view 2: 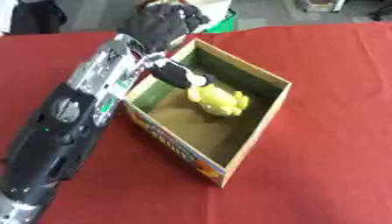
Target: Pick up objects on the table and place them in the box.
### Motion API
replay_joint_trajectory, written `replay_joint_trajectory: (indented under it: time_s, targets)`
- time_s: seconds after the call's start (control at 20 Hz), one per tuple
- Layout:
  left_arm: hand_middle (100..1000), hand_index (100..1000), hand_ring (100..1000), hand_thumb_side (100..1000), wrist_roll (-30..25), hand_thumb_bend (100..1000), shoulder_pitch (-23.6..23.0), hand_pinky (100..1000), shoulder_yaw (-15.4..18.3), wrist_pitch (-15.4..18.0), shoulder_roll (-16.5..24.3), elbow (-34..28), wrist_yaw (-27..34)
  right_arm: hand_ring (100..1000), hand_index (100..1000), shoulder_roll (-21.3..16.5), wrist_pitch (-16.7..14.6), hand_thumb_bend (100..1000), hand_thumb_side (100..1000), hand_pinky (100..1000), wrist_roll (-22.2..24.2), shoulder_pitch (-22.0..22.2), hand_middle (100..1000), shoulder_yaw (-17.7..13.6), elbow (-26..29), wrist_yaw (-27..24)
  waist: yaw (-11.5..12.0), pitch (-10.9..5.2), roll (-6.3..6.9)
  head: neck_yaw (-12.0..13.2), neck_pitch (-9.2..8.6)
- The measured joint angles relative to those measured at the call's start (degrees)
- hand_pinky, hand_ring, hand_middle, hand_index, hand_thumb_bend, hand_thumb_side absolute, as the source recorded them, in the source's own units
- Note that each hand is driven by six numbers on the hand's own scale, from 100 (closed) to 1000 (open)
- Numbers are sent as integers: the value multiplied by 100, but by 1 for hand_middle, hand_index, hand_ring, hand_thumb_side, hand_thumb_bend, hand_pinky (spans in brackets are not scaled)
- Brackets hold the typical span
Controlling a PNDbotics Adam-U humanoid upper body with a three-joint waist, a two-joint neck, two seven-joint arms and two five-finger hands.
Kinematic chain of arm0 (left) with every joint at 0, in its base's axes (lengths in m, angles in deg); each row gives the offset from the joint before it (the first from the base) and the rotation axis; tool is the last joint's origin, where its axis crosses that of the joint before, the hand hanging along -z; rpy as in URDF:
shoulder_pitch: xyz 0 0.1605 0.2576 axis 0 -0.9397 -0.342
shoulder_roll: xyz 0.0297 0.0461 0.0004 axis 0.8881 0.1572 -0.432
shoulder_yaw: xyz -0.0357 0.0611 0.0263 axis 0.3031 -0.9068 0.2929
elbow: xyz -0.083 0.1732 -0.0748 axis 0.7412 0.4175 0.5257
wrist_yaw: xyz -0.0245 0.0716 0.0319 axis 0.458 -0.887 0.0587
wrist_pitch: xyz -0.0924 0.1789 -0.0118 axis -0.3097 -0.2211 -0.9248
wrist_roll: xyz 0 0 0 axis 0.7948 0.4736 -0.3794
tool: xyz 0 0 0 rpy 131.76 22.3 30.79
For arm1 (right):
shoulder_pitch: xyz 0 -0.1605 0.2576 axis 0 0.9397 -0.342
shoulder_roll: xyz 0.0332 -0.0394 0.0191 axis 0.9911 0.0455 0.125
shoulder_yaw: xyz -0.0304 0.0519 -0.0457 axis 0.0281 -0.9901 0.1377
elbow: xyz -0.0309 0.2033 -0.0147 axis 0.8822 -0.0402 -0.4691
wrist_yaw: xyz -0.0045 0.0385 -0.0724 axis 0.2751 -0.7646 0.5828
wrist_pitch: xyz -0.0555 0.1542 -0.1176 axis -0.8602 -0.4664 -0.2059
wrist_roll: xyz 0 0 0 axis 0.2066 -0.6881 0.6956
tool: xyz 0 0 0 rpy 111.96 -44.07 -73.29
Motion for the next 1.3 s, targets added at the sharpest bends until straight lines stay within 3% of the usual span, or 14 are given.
replay_joint_trajectory:
  time_s: [0.25, 0.5, 0.55, 0.6, 0.75, 0.95, 1.3]
  targets:
    - [867, 1000, 836, 757, -284, 541, -35, 801, 289, -360, 600, 60, 387, 938, 925, -31, -9, 100, 1000, 699, -38, 58, 759, -30, 0, 22, 67, -21, -1, -103, 48]
    - [864, 1000, 823, 742, -346, 510, -77, 776, 533, -751, 979, 507, 744, 938, 925, -49, -17, 100, 1000, 699, -57, 81, 758, -30, 0, 46, 76, -22, -24, -123, 50]
    - [870, 1000, 829, 683, -331, 479, -85, 781, 563, -831, 1010, 619, 815, 938, 925, -49, -19, 100, 1000, 699, -60, 81, 758, -30, 0, 49, 75, -22, -25, -121, 50]
    - [876, 1000, 834, 738, -311, 526, -89, 786, 585, -910, 1034, 730, 894, 938, 925, -49, -22, 100, 1000, 699, -62, 81, 758, -30, 0, 51, 72, -22, -25, -112, 50]
    - [885, 1000, 853, 749, -229, 598, -119, 812, 661, -1077, 1045, 1092, 1143, 938, 925, -49, -30, 100, 1000, 699, -71, 82, 758, -31, 0, 64, 45, -22, -31, -80, 49]
    - [876, 1000, 854, 760, -132, 641, -128, 818, 733, -1086, 1045, 1603, 1482, 939, 925, -49, -35, 100, 1000, 699, -75, 84, 758, -31, 0, 70, 24, -16, -38, -39, 43]
    - [870, 1000, 842, 780, 45, 640, -132, 808, 768, -1015, 1045, 2219, 2077, 940, 925, -48, -35, 100, 1000, 699, -75, 82, 756, -31, 0, 95, -14, 48, -37, 18, 37]
